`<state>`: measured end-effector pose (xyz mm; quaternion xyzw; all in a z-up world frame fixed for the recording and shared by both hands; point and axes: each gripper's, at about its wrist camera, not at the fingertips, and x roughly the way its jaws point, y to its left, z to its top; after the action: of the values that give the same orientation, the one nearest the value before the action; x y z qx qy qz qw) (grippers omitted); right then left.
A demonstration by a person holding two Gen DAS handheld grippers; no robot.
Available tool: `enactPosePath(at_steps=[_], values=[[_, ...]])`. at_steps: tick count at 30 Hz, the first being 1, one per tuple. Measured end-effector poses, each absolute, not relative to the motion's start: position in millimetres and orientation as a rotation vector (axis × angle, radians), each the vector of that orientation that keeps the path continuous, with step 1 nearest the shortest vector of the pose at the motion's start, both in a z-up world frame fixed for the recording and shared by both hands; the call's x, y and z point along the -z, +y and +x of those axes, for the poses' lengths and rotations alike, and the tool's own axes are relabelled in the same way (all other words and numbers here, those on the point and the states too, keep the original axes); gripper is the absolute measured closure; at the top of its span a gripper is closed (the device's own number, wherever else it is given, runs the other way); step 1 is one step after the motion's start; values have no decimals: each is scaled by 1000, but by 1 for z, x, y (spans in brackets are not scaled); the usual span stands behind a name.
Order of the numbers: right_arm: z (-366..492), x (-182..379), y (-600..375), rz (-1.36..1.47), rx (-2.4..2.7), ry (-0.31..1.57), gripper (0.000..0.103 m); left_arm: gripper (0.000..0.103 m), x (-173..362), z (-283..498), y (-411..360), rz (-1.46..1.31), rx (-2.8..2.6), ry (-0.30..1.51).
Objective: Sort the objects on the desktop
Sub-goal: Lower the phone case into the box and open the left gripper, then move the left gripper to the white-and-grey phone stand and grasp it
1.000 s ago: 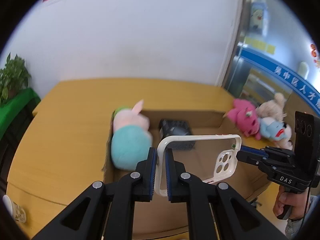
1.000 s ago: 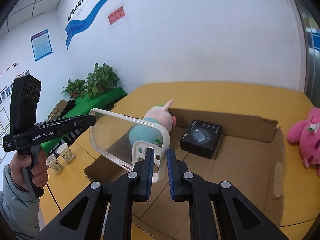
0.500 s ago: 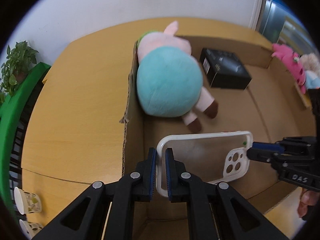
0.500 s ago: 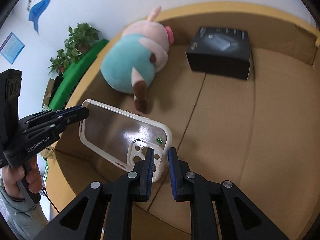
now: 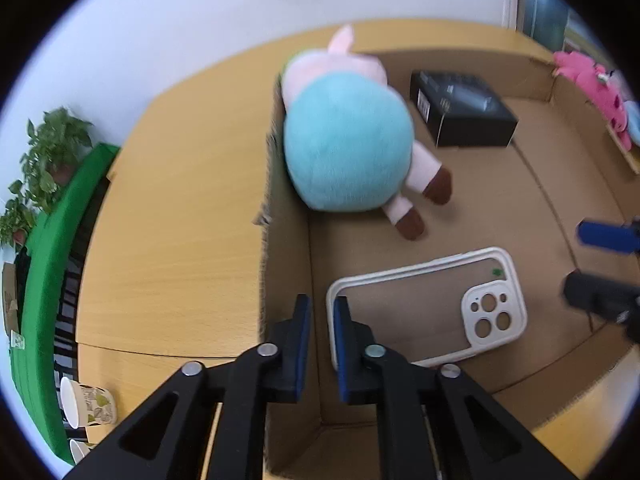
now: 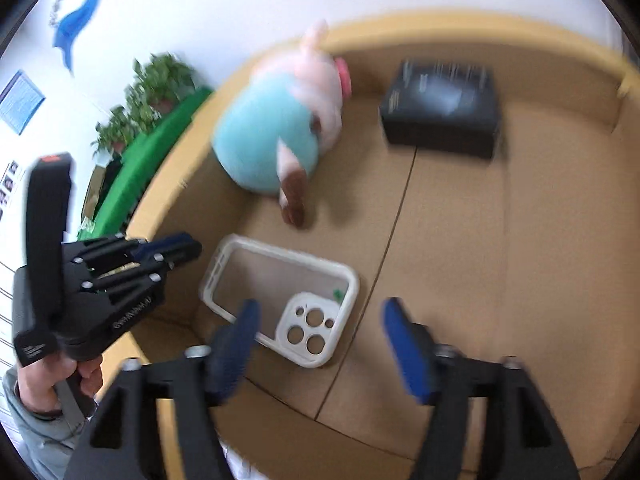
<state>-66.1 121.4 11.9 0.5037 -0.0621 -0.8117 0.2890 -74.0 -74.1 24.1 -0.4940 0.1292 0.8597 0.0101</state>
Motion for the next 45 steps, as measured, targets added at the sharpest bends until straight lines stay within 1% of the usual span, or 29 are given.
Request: enactPosePath(at_steps=[1, 3, 4, 5, 6, 9, 11, 16, 21, 27, 31, 35, 39, 41, 45], values=[[-57, -26, 128, 1279, 2218, -144, 24, 77, -31, -66, -75, -1496, -2709, 388], [-36, -54, 143, 1148, 2322, -91, 11, 49, -54, -40, -80, -1350, -2771, 292], [-24, -66, 149, 1088, 2376, -59, 8, 41, -65, -30, -80, -1281, -2792, 239], [-13, -78, 156, 1030, 2429, -27, 0, 30, -76, -22, -79, -1214, -2806, 191], [-1, -85, 159, 980, 2470, 1, 0, 25, -86, -11, -82, -1133, -2819, 134], [29, -97, 169, 896, 2598, 116, 0, 25, -105, 11, -73, -981, -2841, 17], [41, -96, 178, 900, 2653, 139, 0, 24, -110, 21, -64, -915, -2849, -34], [63, -90, 200, 901, 2736, 125, 0, 24, -107, 43, -27, -780, -2924, -7], [79, -84, 220, 878, 2761, 83, 0, 24, -98, 62, -3, -732, -2869, -12], [91, -76, 229, 873, 2795, 101, 0, 24, -84, 75, -6, -770, -2840, -79], [98, -67, 226, 880, 2778, 99, 0, 24, -75, 85, -16, -795, -2861, -54], [105, -60, 215, 884, 2720, 77, 0, 24, -61, 92, -34, -857, -2851, -79], [111, -50, 195, 932, 2652, 96, 0, 24, -42, 99, -56, -951, -2846, -121], [111, -41, 183, 946, 2572, 70, 0, 24, -29, 101, -67, -1015, -2836, -146], [104, -16, 153, 1063, 2404, 22, 0, 24, -6, 103, -79, -1131, -2779, -171]])
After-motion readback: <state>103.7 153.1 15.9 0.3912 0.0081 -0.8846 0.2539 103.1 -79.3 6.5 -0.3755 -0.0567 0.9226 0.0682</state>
